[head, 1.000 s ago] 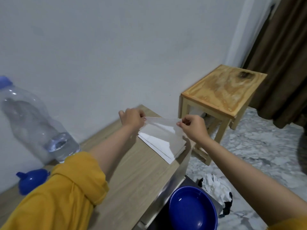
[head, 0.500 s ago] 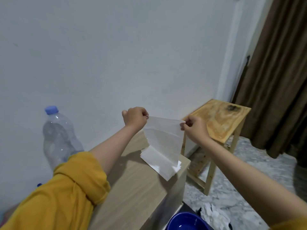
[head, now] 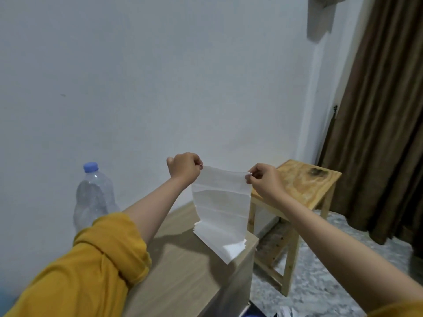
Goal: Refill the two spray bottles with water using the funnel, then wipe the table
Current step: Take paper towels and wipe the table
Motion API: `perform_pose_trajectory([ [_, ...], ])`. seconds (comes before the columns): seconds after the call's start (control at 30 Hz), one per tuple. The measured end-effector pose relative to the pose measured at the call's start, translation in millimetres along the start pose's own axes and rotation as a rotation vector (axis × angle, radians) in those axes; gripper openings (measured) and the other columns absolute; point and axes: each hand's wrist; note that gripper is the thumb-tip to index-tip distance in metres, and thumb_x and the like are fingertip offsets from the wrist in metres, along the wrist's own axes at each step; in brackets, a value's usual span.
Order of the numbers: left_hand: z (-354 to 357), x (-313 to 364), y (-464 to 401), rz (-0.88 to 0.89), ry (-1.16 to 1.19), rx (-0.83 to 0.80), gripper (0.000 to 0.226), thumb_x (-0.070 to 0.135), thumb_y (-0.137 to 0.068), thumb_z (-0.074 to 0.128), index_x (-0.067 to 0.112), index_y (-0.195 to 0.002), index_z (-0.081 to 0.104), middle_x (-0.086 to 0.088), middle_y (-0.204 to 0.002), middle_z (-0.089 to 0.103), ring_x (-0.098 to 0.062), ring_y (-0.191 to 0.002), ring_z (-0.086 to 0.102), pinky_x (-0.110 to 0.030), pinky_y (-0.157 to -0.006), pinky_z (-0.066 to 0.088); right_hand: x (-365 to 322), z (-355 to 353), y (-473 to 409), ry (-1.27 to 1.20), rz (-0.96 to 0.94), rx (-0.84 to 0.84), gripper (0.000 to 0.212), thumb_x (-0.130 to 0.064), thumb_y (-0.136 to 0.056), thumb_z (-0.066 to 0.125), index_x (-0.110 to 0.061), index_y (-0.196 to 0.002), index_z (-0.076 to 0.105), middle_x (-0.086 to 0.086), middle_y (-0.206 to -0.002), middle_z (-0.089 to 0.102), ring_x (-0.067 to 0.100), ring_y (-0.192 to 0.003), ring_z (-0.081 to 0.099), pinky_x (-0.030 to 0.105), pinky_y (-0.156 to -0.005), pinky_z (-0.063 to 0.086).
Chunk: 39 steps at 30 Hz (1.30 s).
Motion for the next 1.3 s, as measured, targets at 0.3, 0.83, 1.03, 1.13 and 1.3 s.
perform_pose_trajectory([
  [0.3, 1, 3, -1, 0.001, 0.010, -0.006, 0.015, 0.016, -0.086, 0.059, 0.023, -0.081, 0.072, 0.008, -0.088, 0.072, -0.016, -0.090, 0.062, -0.032, -0.078, 0.021, 6, 1, 0, 0.012, -0.050, 0.047, 0.008, -0.013, -0.086, 0.066, -0.008, -0.080, 0.067, 0.007, -0.074, 0.070, 0.022, -0.074, 0.066, 0.037, -0.069, 0.055],
  [0.83, 19, -10, -17, 0.012, 0.019, -0.080, 0.014, 0.018, -0.087, 0.060, 0.024, -0.087, 0.073, 0.009, -0.093, 0.072, -0.014, -0.094, 0.061, -0.032, -0.078, 0.018, 17, 13, -16, -0.035, -0.009, -0.004, 0.010, -0.020, -0.089, 0.066, -0.021, -0.079, 0.066, 0.000, -0.070, 0.068, 0.021, -0.074, 0.070, 0.028, -0.066, 0.052],
  [1.03, 9, -33, -5, -0.022, 0.078, -0.076, 0.012, 0.020, -0.086, 0.063, 0.024, -0.088, 0.074, 0.011, -0.089, 0.072, -0.008, -0.080, 0.056, -0.031, -0.078, 0.019, -1, 24, 6, -0.059, -0.070, -0.074, 0.011, -0.027, -0.089, 0.066, -0.023, -0.080, 0.070, 0.000, -0.072, 0.072, 0.019, -0.073, 0.071, 0.029, -0.064, 0.053],
  [1.13, -7, -58, 14, -0.024, 0.123, -0.092, 0.005, 0.022, -0.083, 0.069, 0.025, -0.084, 0.073, 0.012, -0.085, 0.071, -0.006, -0.081, 0.056, -0.029, -0.082, 0.021, -17, 36, 34, -0.059, -0.137, -0.090, 0.014, -0.032, -0.090, 0.066, -0.023, -0.085, 0.075, -0.018, -0.068, 0.069, 0.003, -0.062, 0.063, 0.014, -0.058, 0.046],
  [1.3, -55, -122, 56, 0.012, 0.196, -0.209, 0.005, 0.018, -0.078, 0.074, 0.023, -0.079, 0.075, 0.012, -0.074, 0.069, -0.005, -0.071, 0.060, -0.029, -0.082, 0.045, -52, 75, 94, -0.196, -0.126, -0.162, 0.008, -0.036, -0.088, 0.067, -0.036, -0.082, 0.072, -0.026, -0.071, 0.070, 0.016, -0.055, 0.066, 0.023, -0.052, 0.045],
])
Point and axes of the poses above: each hand's wrist, its own y-axis away from the middle knuckle, its own z-axis out of the palm, x = y × z
